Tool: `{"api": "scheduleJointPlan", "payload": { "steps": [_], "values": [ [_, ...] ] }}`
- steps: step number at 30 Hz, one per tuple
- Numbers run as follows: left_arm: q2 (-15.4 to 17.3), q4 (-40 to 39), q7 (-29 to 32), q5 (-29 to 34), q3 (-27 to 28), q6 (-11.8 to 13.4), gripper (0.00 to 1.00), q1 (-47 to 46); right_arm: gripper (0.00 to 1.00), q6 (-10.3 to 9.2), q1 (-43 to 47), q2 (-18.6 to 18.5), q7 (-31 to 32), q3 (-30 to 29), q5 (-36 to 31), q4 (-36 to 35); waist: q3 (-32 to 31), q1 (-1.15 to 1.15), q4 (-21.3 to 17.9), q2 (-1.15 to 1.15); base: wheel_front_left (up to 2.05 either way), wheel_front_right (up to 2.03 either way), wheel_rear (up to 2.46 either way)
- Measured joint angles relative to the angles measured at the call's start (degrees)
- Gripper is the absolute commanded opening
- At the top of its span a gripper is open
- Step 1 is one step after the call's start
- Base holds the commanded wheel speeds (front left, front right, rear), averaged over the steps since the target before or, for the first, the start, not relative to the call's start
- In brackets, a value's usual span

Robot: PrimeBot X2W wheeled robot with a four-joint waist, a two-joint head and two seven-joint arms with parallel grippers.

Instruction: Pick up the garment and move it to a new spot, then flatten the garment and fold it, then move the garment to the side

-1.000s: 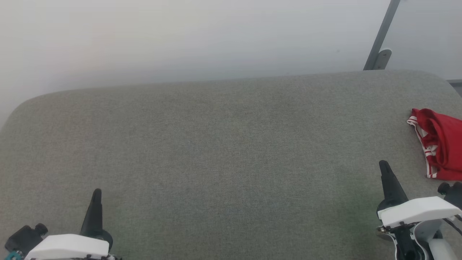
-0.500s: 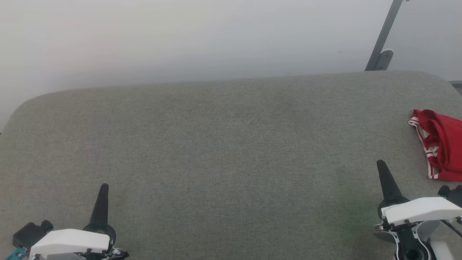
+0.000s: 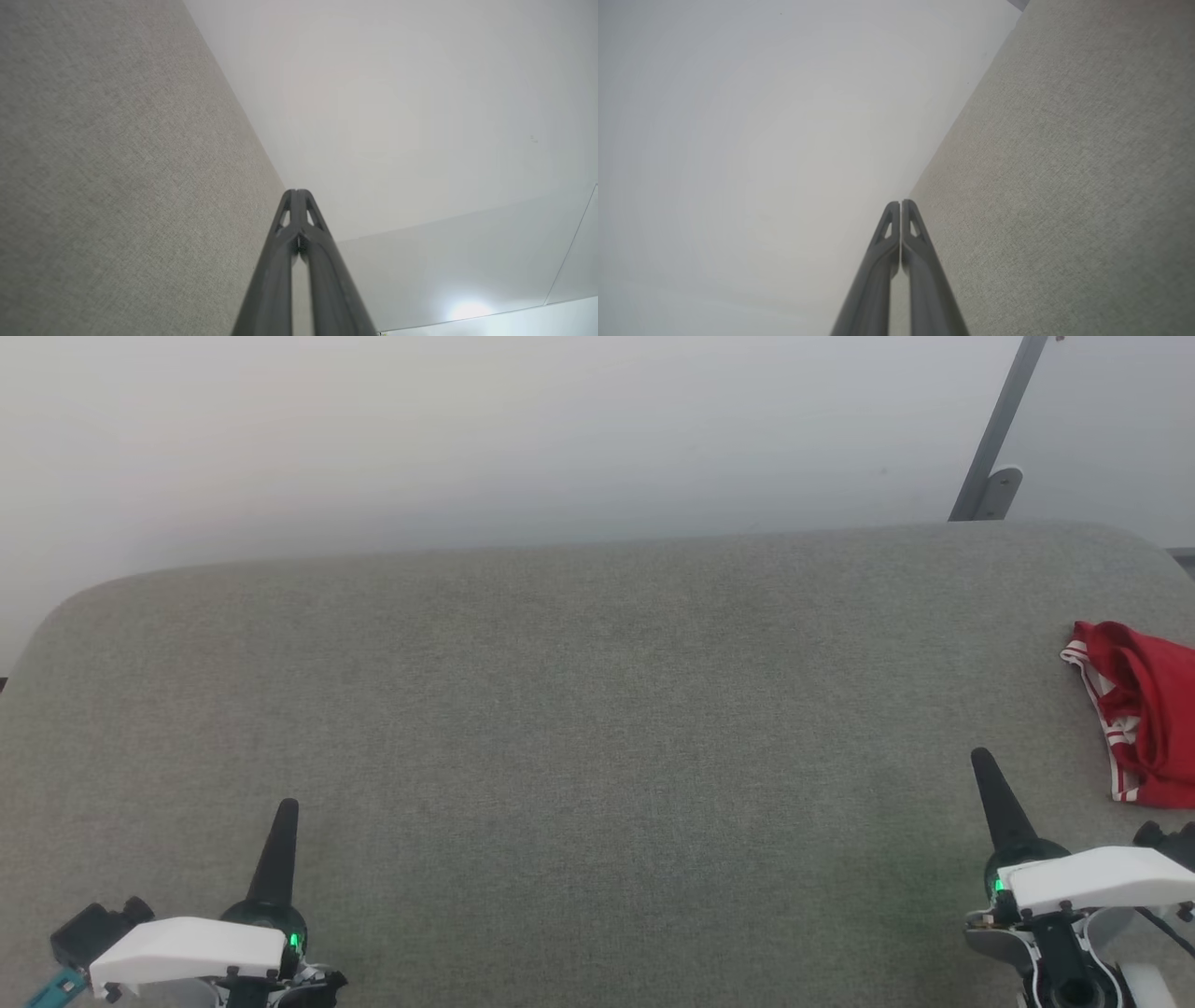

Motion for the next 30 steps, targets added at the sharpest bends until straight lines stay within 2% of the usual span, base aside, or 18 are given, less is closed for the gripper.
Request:
{"api": "scheduleJointPlan", "payload": {
  "steps": [30],
  "values": [
    [-1.76,0.16,3.67,-11.15,-0.45,0.0,0.0,-2.22,0.0,0.0,0.35,1.56,3.74,-1.09,13.86,-1.37,-0.14,0.0,0.66,0.0,0.0,0.0,0.0]
  ]
}}
